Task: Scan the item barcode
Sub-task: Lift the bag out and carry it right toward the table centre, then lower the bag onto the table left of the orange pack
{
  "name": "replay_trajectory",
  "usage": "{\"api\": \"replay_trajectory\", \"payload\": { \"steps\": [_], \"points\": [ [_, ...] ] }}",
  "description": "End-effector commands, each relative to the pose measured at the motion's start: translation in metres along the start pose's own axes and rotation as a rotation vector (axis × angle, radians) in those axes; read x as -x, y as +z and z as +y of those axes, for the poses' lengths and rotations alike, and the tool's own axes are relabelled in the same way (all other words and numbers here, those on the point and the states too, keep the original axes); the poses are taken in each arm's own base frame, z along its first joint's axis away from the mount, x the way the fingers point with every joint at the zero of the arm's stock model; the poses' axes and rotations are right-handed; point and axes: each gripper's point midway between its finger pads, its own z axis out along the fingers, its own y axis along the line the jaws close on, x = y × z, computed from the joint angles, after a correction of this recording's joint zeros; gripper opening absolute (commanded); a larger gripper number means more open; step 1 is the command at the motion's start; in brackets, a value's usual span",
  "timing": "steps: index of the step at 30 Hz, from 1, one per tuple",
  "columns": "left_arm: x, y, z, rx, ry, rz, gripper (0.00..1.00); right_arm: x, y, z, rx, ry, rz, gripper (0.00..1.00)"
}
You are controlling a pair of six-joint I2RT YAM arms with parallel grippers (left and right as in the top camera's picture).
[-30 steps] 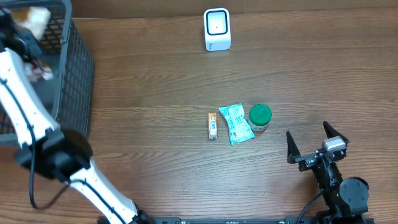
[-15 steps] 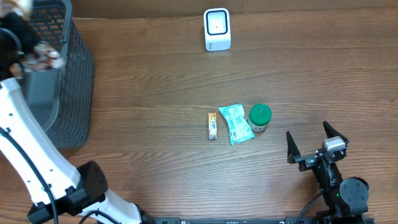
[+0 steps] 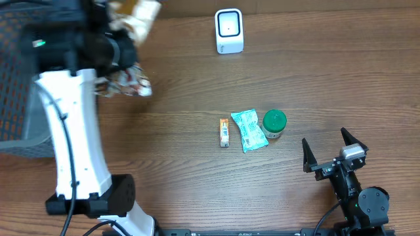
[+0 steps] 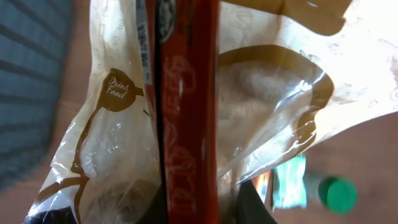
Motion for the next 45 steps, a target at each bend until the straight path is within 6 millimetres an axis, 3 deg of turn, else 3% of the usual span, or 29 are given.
{"api": "replay_trajectory", "payload": {
  "steps": [1, 4, 9, 15, 22, 33, 42, 44, 45],
  "points": [
    [-0.020, 0.023, -0.017, 0.031, 0.003, 0.067, 0.04, -0.003, 0.000, 0.000, 0.002, 0.000, 0.000, 1.00],
    [-0.046, 0.059, -0.036, 0.038, 0.017, 0.155, 0.04, -0.002, 0.000, 0.000, 0.002, 0.000, -0.001, 1.00],
    [-0.088, 0.121, -0.050, 0.082, 0.031, 0.248, 0.04, -0.003, 0.000, 0.000, 0.002, 0.000, 0.000, 1.00],
    [-0.135, 0.185, -0.042, 0.123, -0.032, 0.311, 0.04, -0.002, 0.000, 0.000, 0.002, 0.000, -0.001, 1.00],
    [-0.171, 0.231, -0.024, 0.135, -0.047, 0.325, 0.04, -0.002, 0.000, 0.000, 0.002, 0.000, -0.001, 1.00],
    [-0.206, 0.261, -0.010, 0.135, -0.037, 0.332, 0.04, -0.002, 0.000, 0.000, 0.002, 0.000, -0.001, 1.00],
    [-0.221, 0.264, -0.005, 0.148, -0.025, 0.356, 0.05, -0.003, 0.000, 0.000, 0.002, 0.000, 0.000, 1.00],
    [-0.221, 0.265, -0.006, 0.144, -0.025, 0.356, 0.10, -0.003, 0.000, 0.000, 0.002, 0.000, 0.000, 1.00],
    [-0.221, 0.265, -0.006, 0.141, -0.026, 0.358, 0.25, -0.002, 0.000, 0.000, 0.002, 0.000, -0.001, 1.00]
  ]
}}
